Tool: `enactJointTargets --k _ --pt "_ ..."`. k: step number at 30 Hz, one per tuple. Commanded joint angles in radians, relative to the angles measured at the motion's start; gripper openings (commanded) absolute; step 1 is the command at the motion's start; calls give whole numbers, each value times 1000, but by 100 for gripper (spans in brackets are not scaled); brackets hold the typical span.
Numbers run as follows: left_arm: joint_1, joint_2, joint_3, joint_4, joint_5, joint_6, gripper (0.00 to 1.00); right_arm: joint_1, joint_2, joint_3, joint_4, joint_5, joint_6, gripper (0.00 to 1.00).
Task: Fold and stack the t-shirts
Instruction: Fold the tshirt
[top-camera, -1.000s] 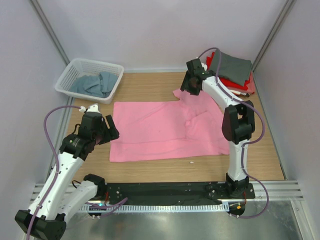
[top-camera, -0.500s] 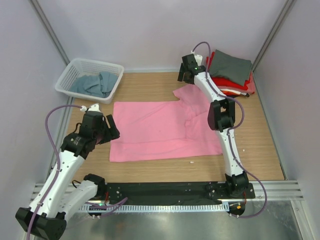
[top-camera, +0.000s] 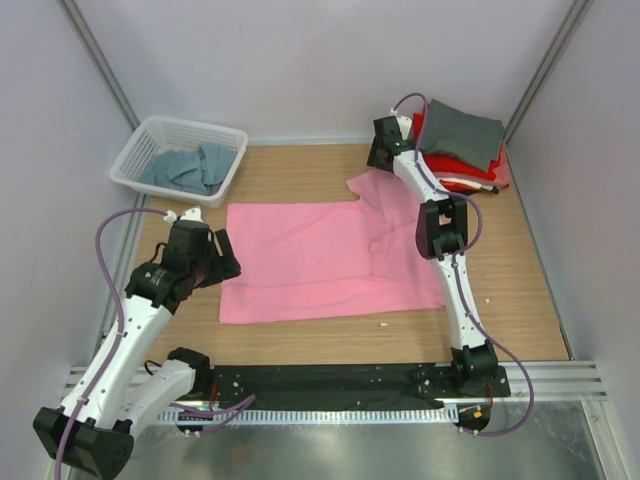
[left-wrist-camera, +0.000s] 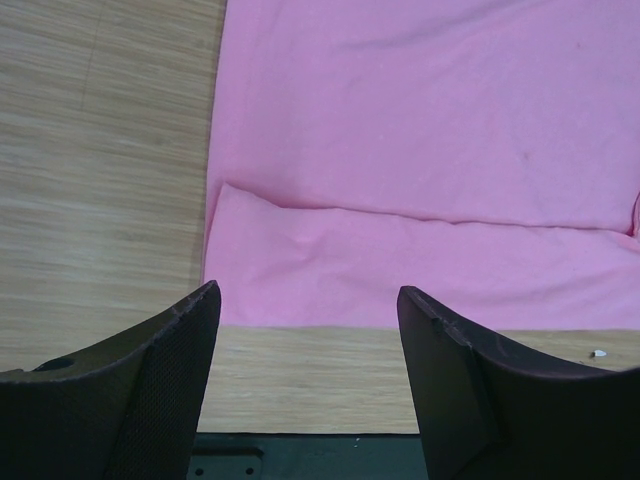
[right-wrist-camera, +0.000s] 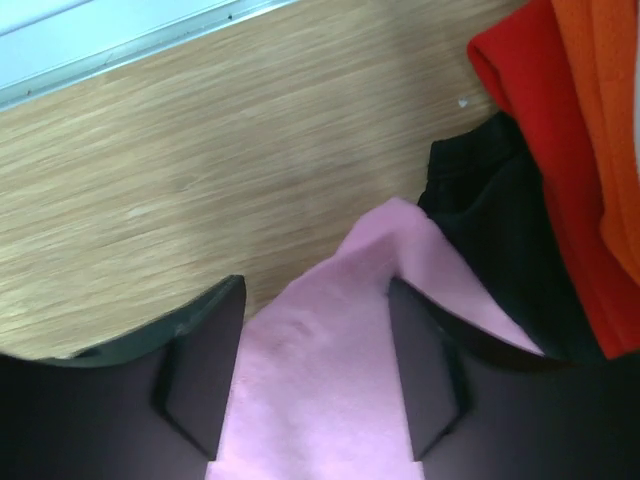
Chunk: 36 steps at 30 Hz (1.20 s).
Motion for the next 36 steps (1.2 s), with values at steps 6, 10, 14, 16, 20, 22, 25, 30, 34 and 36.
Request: enactJointTargets --k 6,10,14,16,20,22,25,30,34,36 --pt "6 37 0 23 -17 9 72 4 -32 -114 68 -105 38 2" --pt "15 89 14 17 -17 14 72 4 -133 -273 142 -87 41 1" --pt "15 181 60 62 -51 22 72 13 -352 -512 234 -7 -3 1" --pt "15 273 126 89 -83 20 72 16 -467 -716 364 -7 -29 1" --pt "18 500 292 144 -128 8 71 21 -671 -878 421 10 -91 1" --pt "30 662 397 123 -111 0 69 21 -704 -912 396 37 -117 1" --pt "41 848 577 101 -100 -3 66 18 -736 -930 359 71 -152 1" --pt "59 1058 800 93 -119 15 63 -16 -768 -959 334 107 -154 1" --pt "61 1180 882 98 -117 34 62 -79 -810 -1007 320 97 -152 1" --pt "61 1239 919 90 -122 35 62 -97 -827 -1028 320 90 -152 1"
